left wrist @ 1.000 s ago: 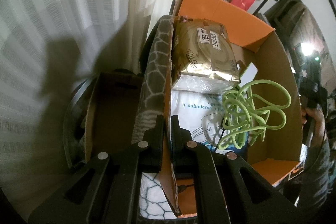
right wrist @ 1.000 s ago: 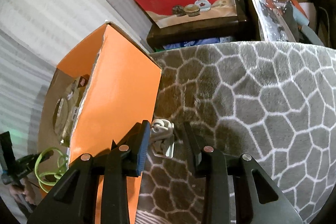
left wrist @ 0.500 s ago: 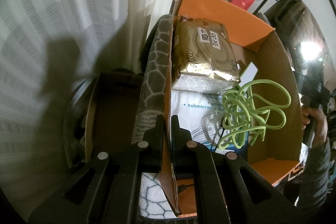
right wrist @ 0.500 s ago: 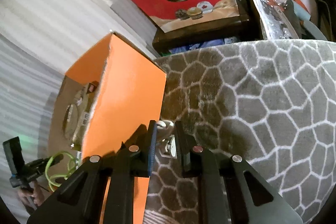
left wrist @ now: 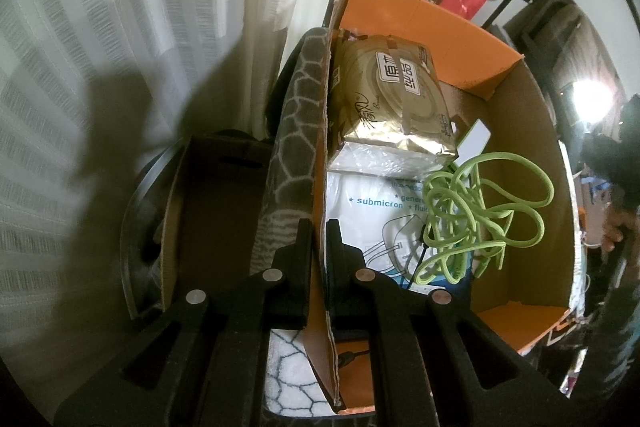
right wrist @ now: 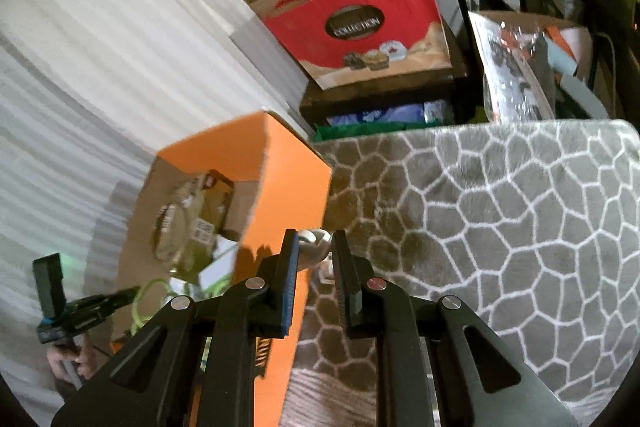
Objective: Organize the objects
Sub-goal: 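Grasp the small white plug on the cushion with the right tool, then carry the white plug into the box and release it with the right tool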
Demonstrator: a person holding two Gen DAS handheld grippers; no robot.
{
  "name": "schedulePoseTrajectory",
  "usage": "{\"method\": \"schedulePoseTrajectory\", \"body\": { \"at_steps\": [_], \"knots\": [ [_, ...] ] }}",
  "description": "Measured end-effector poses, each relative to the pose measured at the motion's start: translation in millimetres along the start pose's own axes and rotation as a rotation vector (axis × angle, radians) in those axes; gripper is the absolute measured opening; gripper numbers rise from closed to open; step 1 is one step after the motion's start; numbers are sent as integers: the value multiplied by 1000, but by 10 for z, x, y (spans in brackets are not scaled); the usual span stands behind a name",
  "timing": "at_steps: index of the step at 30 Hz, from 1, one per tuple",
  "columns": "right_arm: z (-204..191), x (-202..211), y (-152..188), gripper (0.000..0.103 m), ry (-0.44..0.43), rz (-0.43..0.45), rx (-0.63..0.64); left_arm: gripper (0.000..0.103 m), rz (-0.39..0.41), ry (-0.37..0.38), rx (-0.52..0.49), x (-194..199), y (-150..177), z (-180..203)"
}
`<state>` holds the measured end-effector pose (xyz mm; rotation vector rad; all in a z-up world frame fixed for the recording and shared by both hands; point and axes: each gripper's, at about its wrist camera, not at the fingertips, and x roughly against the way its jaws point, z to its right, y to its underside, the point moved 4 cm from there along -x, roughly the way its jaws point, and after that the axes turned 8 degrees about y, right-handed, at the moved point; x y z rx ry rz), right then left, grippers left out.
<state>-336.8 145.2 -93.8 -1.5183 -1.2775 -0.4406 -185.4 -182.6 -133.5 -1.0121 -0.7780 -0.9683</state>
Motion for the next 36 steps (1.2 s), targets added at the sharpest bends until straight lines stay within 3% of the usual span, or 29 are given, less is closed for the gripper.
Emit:
{"method": "schedulePoseTrajectory", "body": {
  "at_steps": [6, 13, 25, 36],
  "knots": [
    [-349, 302, -25, 16, -43, 35, 60, 5, -2, 2, 8, 1, -2, -6],
    [-917, 340, 113, 16, -107, 16, 143, 5, -1, 7, 14, 4, -13, -18],
    [-1671, -103, 318, 16, -166, -65, 219, 6, 0, 14, 21, 16, -7, -25],
    [-2167, -587, 745, 16, -167, -190, 335, 6, 1, 20, 23, 27, -12, -37]
  ]
}}
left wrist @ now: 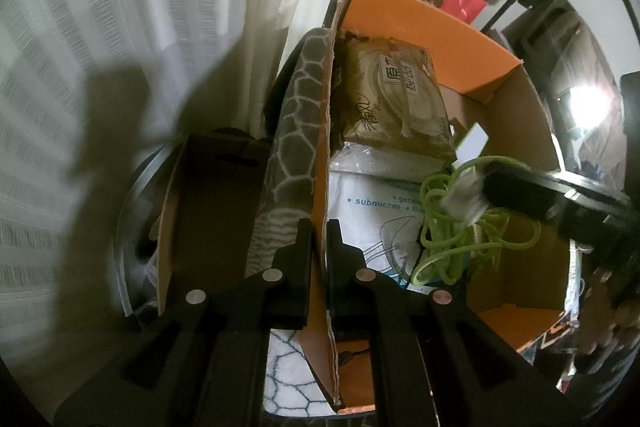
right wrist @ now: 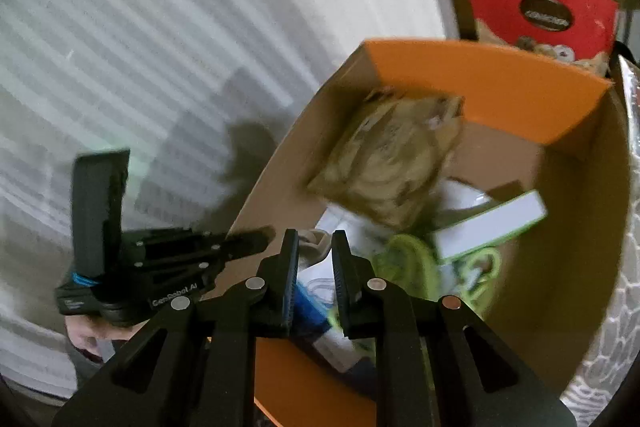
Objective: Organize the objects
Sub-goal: 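Carry the white plug into the box and release it with the right tool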
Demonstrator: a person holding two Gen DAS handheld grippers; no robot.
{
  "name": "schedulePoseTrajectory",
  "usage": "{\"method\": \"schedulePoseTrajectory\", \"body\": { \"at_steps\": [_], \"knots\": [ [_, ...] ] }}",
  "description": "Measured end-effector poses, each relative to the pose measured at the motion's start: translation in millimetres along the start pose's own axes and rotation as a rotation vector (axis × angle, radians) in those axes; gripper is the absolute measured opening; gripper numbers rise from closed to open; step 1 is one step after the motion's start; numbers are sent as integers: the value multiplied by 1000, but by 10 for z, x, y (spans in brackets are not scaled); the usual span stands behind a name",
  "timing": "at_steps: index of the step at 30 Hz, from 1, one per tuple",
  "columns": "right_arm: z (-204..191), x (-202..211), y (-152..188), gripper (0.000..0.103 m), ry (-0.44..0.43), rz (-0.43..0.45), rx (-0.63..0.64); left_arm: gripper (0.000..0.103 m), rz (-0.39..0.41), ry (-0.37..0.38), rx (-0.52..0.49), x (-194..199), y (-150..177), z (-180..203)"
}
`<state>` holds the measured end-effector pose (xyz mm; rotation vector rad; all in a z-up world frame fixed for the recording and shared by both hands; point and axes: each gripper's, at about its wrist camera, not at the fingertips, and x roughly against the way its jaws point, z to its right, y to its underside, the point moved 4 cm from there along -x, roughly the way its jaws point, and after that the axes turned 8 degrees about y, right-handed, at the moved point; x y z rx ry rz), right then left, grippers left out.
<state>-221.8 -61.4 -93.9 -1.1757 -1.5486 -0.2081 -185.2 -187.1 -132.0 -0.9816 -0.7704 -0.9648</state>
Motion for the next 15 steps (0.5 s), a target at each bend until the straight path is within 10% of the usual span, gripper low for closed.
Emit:
{"method": "schedulePoseTrajectory", "body": {
  "at_steps": [15],
  "knots": [
    [-172, -519, 175, 16, 94, -126, 102, 6, 1, 1, 1, 1, 4, 6]
  ]
}}
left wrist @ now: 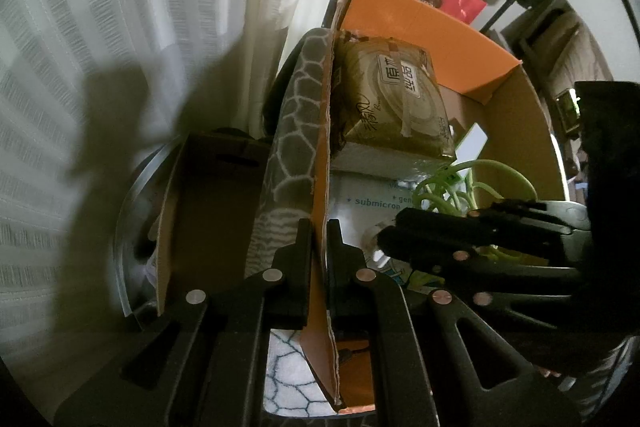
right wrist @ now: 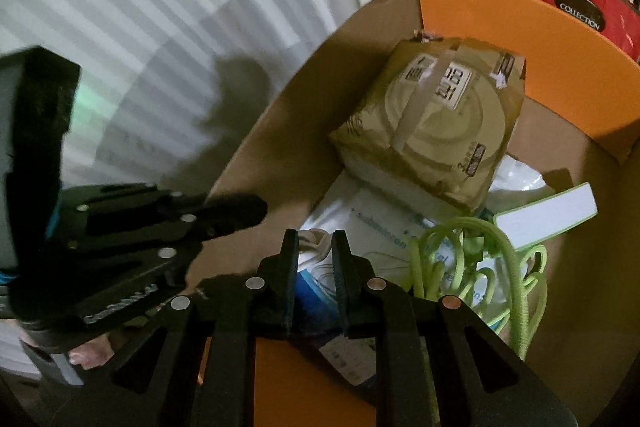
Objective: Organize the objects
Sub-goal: 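Carry the white plug into the box and release it with the right tool, then withdraw the right tool from the box toward the cushion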
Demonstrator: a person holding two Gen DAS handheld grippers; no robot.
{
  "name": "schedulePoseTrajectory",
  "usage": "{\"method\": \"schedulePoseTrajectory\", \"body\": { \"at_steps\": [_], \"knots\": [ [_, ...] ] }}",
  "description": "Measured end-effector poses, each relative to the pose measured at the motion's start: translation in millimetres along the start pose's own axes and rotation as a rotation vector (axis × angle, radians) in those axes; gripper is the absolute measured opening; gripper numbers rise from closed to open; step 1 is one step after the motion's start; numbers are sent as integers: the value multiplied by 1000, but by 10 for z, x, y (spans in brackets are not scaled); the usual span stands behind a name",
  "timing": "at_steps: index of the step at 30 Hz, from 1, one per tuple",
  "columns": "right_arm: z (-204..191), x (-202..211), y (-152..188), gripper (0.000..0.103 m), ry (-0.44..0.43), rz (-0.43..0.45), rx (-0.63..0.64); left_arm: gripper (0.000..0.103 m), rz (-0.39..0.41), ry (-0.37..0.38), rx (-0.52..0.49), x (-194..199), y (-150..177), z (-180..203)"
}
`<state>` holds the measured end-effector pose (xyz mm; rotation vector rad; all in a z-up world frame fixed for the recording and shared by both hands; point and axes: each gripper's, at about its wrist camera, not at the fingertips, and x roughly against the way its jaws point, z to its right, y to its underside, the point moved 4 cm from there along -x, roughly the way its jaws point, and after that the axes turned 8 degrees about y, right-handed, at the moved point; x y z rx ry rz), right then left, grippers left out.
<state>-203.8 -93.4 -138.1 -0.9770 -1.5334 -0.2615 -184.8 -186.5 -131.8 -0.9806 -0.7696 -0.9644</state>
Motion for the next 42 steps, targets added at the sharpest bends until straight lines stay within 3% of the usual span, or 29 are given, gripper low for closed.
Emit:
{"method": "schedulePoseTrajectory", "body": {
  "at_steps": [6, 14, 30, 42],
  "knots": [
    [39, -56, 48, 16, 10, -18, 4, 6, 0, -1, -1, -1, 1, 4],
    [-15, 28, -19, 29, 26, -3, -10, 6, 1, -3, -3, 4, 7, 14],
    [249, 1099, 174, 32, 32, 193, -15, 6, 4, 3, -8, 27, 38, 16],
    [760, 1490, 370, 37, 98, 271, -96, 6, 14, 10, -22, 135, 111, 28]
  ]
}}
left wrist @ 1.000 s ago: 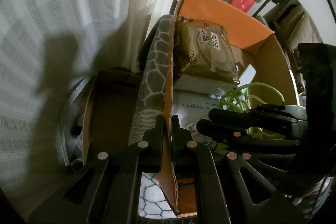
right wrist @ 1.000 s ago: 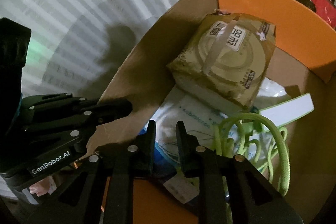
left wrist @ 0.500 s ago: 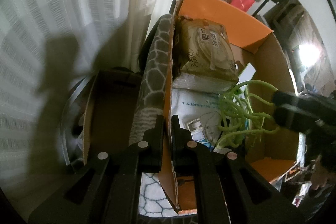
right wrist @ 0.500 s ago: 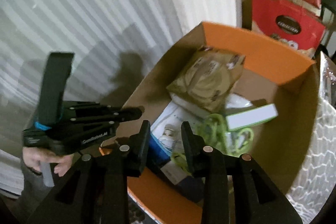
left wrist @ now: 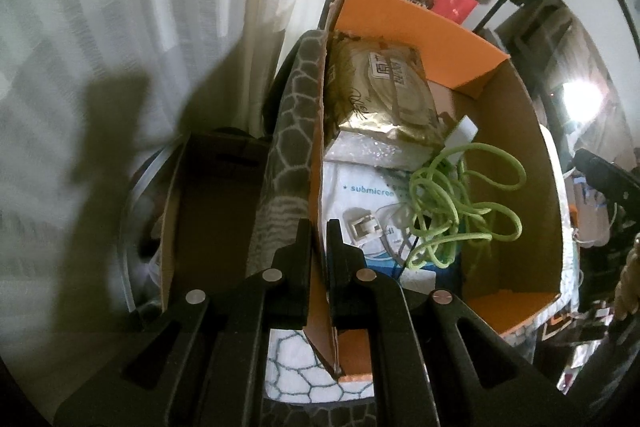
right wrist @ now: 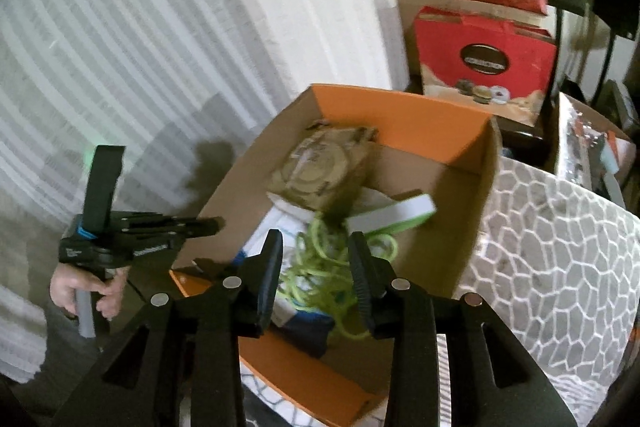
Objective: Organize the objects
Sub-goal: 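Withdraw the right tool from the box toward the cushion, then grasp the second small white plug on the cushion with the right tool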
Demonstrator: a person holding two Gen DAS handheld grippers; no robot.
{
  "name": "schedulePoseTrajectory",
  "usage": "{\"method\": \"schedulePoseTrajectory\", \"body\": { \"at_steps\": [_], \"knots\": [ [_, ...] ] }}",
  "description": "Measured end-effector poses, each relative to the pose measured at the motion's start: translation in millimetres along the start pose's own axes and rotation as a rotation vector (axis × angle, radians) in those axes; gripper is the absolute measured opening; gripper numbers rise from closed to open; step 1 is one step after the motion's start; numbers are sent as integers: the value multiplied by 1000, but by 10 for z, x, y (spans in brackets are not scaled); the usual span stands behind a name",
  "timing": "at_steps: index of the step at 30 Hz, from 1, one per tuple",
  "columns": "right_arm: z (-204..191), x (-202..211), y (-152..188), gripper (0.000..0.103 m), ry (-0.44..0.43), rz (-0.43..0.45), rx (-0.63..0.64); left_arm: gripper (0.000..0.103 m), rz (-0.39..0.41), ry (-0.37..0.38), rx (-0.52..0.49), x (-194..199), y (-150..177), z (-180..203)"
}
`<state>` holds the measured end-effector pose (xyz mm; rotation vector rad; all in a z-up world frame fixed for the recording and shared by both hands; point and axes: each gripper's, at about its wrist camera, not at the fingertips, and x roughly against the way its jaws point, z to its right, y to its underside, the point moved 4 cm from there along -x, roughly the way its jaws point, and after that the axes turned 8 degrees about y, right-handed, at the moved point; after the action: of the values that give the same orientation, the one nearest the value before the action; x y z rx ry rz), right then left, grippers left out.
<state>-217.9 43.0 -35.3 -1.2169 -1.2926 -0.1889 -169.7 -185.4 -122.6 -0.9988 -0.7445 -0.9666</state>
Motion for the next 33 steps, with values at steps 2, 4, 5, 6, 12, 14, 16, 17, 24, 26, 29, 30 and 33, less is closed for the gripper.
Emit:
{"method": "schedulePoseTrajectory", "body": {
  "at_steps": [2, 4, 5, 6, 12, 14, 16, 17, 24, 26, 29, 30, 33],
  "knots": [
    [100, 38, 36, 39, 13, 11, -14, 6, 2, 0, -7, 21, 8, 15],
    [219, 79, 79, 39, 27, 19, -35, 6, 3, 1, -11, 40, 21, 21],
    [265, 94, 96, 39, 35, 21, -40, 6, 3, 2, -12, 50, 26, 22],
    [338, 114, 121, 39, 50, 24, -48, 6, 4, 4, -13, 58, 33, 24],
    [712, 180, 229, 40, 115, 33, -100, 6, -1, 10, -24, 92, 65, 23],
    [824, 180, 265, 41, 139, 32, -112, 6, -3, 11, -28, 99, 67, 24],
    [944, 172, 309, 42, 155, 28, -133, 6, -5, 11, -32, 102, 72, 23],
    [999, 164, 332, 43, 156, 25, -144, 6, -7, 11, -34, 102, 72, 25],
    [1307, 71, 452, 43, 161, 1, -200, 6, -23, 20, -38, 101, 63, 21],
    [1384, 33, 467, 43, 165, -6, -214, 6, -26, 32, -29, 101, 59, 2],
    [1520, -75, 490, 43, 190, -22, -227, 6, -28, 40, -26, 96, 58, -3],
    [1563, -134, 500, 43, 200, -34, -228, 6, -28, 39, -26, 95, 57, -2],
    [1645, -334, 504, 43, 251, -60, -212, 6, -29, 36, -27, 94, 58, 3]
  ]
}}
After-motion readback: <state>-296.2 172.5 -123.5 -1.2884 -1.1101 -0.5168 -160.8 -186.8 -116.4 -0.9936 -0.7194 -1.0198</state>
